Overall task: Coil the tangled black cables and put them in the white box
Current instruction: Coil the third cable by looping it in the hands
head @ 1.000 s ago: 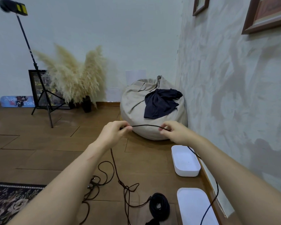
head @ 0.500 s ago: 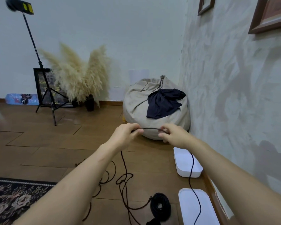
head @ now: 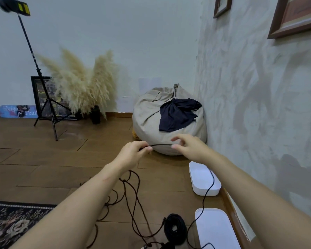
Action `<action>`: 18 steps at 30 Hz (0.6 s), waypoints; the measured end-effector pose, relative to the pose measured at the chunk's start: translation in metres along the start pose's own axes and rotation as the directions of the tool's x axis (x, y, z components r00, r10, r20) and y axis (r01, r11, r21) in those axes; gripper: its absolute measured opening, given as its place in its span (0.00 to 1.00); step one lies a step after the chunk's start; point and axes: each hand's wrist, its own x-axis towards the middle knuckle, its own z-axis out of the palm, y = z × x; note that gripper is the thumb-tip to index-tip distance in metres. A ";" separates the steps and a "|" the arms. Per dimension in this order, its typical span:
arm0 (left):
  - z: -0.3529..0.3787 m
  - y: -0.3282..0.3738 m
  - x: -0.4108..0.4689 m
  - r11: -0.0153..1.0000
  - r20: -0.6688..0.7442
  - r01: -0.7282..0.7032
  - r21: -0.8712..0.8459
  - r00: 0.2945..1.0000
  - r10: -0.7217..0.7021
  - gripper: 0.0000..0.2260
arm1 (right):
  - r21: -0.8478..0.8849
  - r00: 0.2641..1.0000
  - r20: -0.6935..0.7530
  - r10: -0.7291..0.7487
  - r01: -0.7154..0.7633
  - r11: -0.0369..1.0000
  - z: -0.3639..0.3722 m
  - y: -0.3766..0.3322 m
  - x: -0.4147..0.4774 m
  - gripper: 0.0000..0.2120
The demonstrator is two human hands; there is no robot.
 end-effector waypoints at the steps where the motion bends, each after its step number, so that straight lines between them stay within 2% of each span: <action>1: 0.005 0.007 0.001 0.999 0.019 -0.040 0.010 0.999 0.040 0.12 | 0.024 0.999 0.025 -0.038 0.037 0.999 0.004 -0.008 0.000 0.10; 3: 0.015 0.019 0.001 0.994 0.037 -0.107 -0.001 0.994 0.107 0.11 | 0.000 0.992 0.042 -0.120 0.120 0.993 0.009 -0.018 0.001 0.06; 5: 0.022 0.023 0.000 0.993 0.023 -0.106 -0.060 0.994 0.108 0.12 | -0.086 0.988 -0.061 -0.143 0.138 0.987 0.007 -0.018 0.005 0.12; 8: 0.020 0.009 -0.003 0.998 -0.012 -0.010 -0.056 1.000 0.009 0.13 | -0.167 0.939 -0.342 -0.038 -0.021 0.986 -0.013 -0.001 0.008 0.12; 10: 0.013 -0.004 -0.003 0.999 -0.024 0.045 -0.012 0.999 -0.045 0.13 | -0.187 0.910 -0.412 0.040 -0.127 0.974 -0.022 0.015 0.006 0.13; 11: 0.010 -0.008 -0.003 0.998 -0.029 0.055 0.000 0.998 -0.055 0.13 | -0.205 0.922 -0.381 0.069 -0.158 0.966 -0.022 0.019 0.004 0.13; 13: 0.008 -0.008 0.000 0.999 -0.019 0.043 0.006 0.999 -0.043 0.13 | -0.192 0.968 -0.239 0.079 -0.126 0.973 -0.014 0.018 0.001 0.13; 16: 0.018 0.007 0.002 1.000 0.037 -0.003 -0.011 0.999 0.004 0.14 | -0.050 0.998 -0.050 0.041 -0.043 0.998 0.001 0.005 -0.001 0.09; 18: 0.024 0.017 0.003 0.999 0.042 -0.036 -0.008 0.998 0.037 0.15 | 0.015 1.000 -0.002 0.008 -0.008 1.000 0.010 -0.006 -0.002 0.14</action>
